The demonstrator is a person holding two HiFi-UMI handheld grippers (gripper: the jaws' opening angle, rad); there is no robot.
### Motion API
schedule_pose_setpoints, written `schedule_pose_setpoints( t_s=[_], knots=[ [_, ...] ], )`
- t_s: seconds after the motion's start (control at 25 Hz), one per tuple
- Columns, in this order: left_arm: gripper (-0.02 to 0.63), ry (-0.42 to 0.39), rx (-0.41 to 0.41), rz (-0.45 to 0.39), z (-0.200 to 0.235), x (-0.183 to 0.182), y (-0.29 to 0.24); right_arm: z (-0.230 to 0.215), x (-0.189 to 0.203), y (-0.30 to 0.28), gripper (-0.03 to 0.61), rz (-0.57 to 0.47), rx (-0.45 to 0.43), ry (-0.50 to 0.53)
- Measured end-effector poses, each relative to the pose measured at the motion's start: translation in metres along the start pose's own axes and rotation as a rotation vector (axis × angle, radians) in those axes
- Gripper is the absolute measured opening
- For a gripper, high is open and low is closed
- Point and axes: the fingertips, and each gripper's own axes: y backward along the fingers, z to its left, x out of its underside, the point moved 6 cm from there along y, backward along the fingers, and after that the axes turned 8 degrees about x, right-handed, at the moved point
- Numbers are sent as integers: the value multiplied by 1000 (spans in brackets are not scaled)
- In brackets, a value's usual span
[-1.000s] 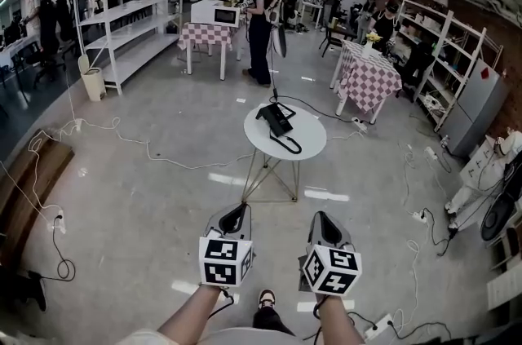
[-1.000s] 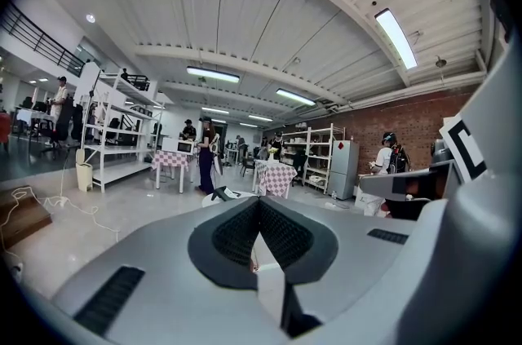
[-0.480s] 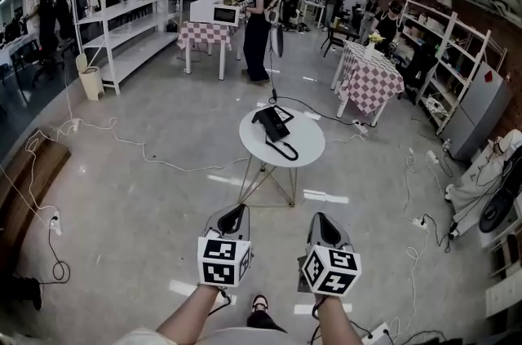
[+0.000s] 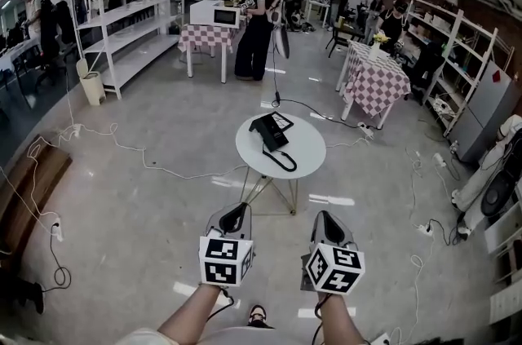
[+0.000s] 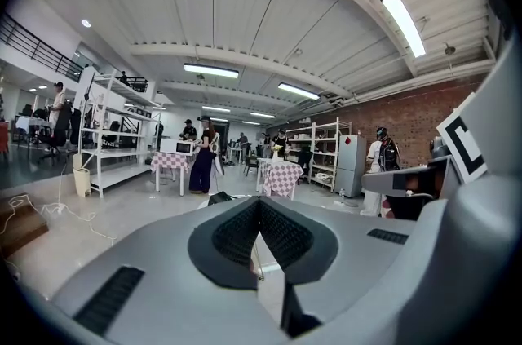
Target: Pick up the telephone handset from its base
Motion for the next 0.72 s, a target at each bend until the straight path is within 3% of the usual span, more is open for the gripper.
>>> schedule_pose_setpoints(
  t_s=[0.72],
  knots=[
    [15,-21,-25,-13,11,-24,-77,-33,-32,-77,23,-10,-26,-1]
  ],
)
